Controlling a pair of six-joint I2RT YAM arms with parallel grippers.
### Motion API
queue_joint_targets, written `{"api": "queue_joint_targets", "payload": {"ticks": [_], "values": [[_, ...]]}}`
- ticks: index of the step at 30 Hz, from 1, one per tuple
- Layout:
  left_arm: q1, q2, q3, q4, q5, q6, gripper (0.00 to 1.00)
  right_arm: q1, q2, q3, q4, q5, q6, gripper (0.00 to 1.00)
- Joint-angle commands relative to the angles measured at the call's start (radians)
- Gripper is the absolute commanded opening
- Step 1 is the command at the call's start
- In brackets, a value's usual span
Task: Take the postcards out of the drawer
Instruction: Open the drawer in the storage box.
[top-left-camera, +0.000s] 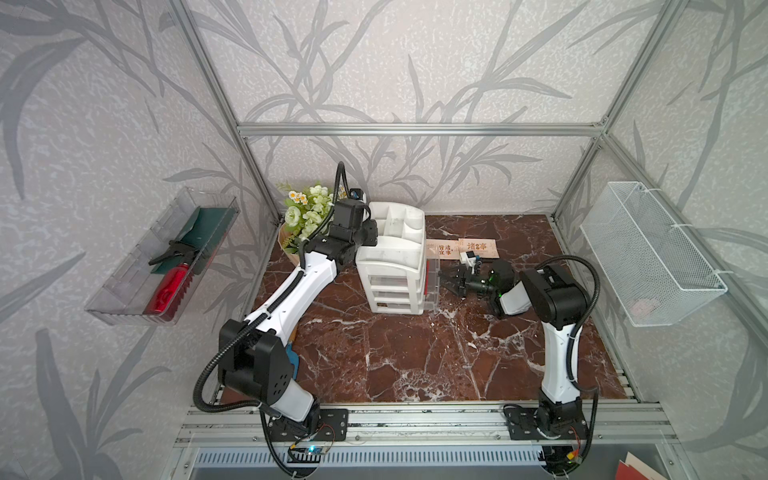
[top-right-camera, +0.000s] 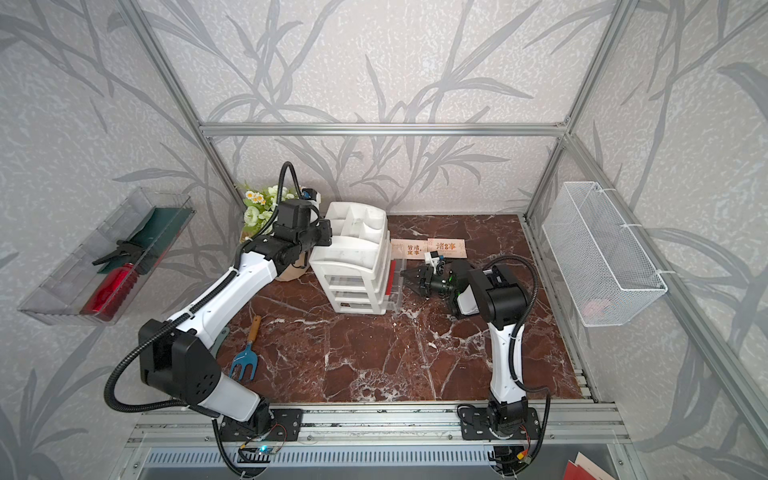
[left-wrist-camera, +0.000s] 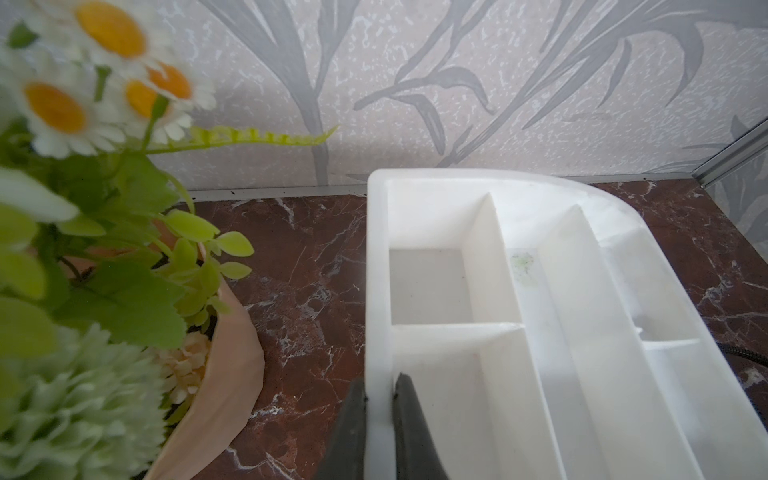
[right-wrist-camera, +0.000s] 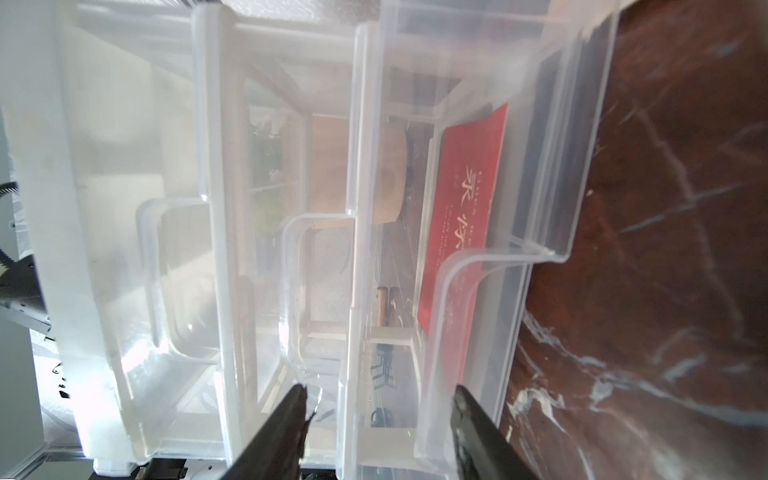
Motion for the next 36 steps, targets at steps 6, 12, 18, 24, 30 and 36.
{"api": "queue_joint_targets", "payload": {"ticks": [6,12,18,24,30,36], "values": [[0.007,0.152,-0.167,-0.406,-0.057,0.034,0.0,-0.018,-0.063,-0.021,0.082,-0.047,-0.017,0.55],[0.007,0.144,-0.169,-0.406,-0.062,0.033,0.0,-0.04,-0.077,-0.05,0.082,-0.056,-0.024,0.55],[0.007,0.142,-0.167,-0.41,-0.067,0.033,0.0,-0.069,-0.102,-0.08,0.082,-0.069,-0.03,0.55],[0.007,0.117,-0.177,-0.412,-0.074,0.019,0.0,-0.08,-0.106,-0.092,0.082,-0.093,-0.047,0.54],[0.007,0.06,-0.196,-0.408,-0.075,-0.008,0.0,-0.077,-0.093,-0.086,0.082,-0.111,-0.066,0.54],[0.007,-0.002,-0.183,-0.412,-0.058,-0.013,0.0,-0.077,-0.093,-0.083,0.082,-0.105,-0.056,0.53]]}}
